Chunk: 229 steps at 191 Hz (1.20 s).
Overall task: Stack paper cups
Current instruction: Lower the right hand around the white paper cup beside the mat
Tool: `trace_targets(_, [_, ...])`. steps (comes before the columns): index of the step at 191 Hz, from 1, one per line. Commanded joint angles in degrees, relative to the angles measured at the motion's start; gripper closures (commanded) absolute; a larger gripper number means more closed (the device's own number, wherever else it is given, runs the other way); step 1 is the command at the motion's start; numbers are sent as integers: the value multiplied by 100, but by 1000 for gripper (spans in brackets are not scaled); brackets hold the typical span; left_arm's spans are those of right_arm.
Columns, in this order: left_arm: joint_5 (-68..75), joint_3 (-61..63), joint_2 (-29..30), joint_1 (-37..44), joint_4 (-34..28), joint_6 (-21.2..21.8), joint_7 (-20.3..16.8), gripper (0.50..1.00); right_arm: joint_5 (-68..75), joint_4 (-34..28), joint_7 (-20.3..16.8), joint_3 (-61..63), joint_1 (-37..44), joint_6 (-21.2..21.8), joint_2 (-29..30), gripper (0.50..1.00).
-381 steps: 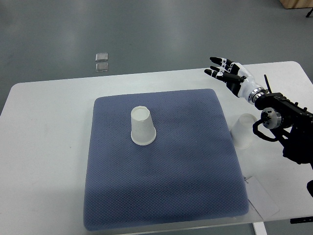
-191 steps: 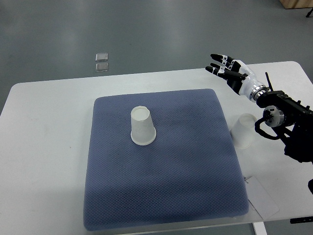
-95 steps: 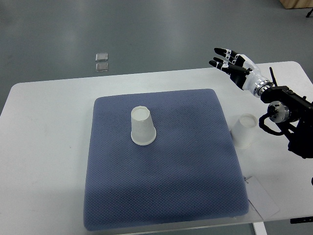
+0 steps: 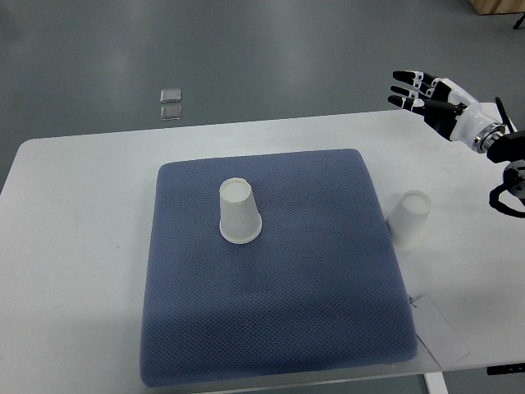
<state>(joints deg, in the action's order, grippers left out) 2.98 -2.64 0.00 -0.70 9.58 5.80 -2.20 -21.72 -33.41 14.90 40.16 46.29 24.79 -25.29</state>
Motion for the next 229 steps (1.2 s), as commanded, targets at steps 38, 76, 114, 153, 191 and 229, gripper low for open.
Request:
trace_targets(38, [0,0,0,0,0,0,0,500,-1669,-755,558,-395,29,492,-1171,593])
trace_targets(76, [0,0,0,0,0,0,0,500,-2486,-1651,628,-632,108,562,-1874,593])
trace_targets(114, [0,0,0,0,0,0,0,500,-3813,-2372,628,-834,249,562,-2261,593])
trace_targets(153, [0,0,0,0,0,0,0,500,-4516,-2706,610,-1133,293,474,-2410,593])
trace_targets(191, [0,0,0,0,0,0,0,500,-5474,-2811,584,-1212,240,325,-2366,593])
trace_targets(229, [0,0,0,0,0,0,0,500,-5879,-2820,540,-1317,214,158,-2322,593])
